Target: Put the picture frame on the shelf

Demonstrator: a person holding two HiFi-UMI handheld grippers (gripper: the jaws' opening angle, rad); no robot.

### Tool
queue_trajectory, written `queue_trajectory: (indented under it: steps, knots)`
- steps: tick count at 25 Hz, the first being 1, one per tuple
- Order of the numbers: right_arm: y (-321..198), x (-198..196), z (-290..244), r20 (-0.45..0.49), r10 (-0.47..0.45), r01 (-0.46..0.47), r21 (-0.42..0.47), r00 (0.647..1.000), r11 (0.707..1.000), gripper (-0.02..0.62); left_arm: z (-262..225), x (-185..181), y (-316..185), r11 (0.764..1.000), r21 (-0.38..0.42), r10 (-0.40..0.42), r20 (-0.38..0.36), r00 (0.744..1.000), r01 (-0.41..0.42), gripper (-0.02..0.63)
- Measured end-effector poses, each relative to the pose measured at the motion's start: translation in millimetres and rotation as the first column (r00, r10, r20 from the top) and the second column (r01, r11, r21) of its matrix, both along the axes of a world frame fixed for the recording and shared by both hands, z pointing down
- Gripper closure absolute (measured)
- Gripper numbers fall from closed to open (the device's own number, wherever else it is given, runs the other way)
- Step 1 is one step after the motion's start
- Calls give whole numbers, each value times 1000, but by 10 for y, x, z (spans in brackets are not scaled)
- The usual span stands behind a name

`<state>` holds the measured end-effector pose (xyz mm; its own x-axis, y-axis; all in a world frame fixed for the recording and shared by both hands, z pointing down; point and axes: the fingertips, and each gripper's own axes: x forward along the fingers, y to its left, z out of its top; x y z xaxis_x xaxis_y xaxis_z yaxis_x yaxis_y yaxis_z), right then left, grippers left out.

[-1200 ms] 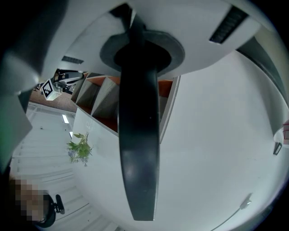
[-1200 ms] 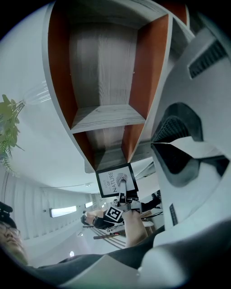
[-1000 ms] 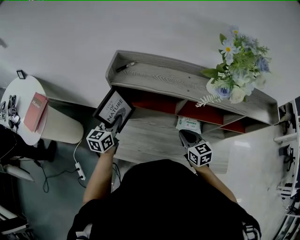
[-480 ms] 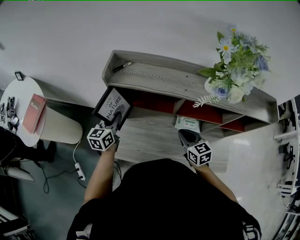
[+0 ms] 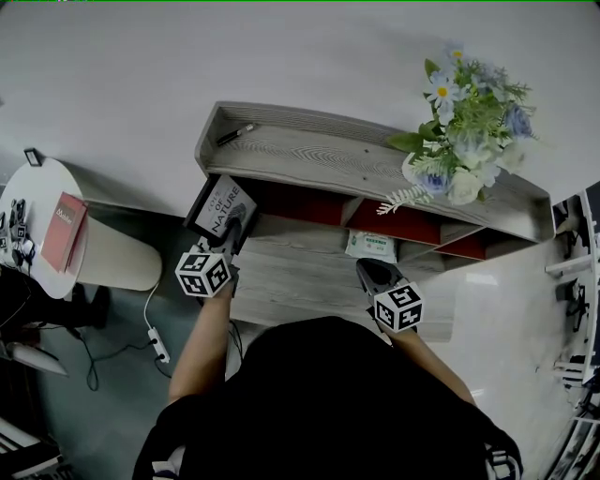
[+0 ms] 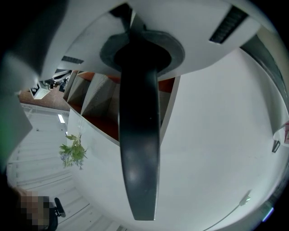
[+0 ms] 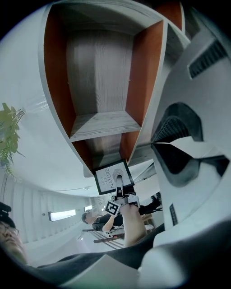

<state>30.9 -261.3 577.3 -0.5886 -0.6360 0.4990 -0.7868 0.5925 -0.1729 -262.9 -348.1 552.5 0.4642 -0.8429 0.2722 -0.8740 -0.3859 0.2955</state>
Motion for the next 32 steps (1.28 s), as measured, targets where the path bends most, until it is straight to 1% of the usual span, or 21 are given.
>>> queue_trajectory:
  steps: [12,20,32]
  knots:
    - [29,82,32,-8,16,-16,-11,1000,1000,577,44,26,-168,999,20,-46,24,999,45,577]
    - [40,77,51,-18,5,-5,-17,1000,1000,577,38,38,-311,996,29,-83,41,996,82,577]
    - [66,97,59,-17,4,-4,-21,1000,1000,577,24,64,-469,990,37,-139,44,989,137,577]
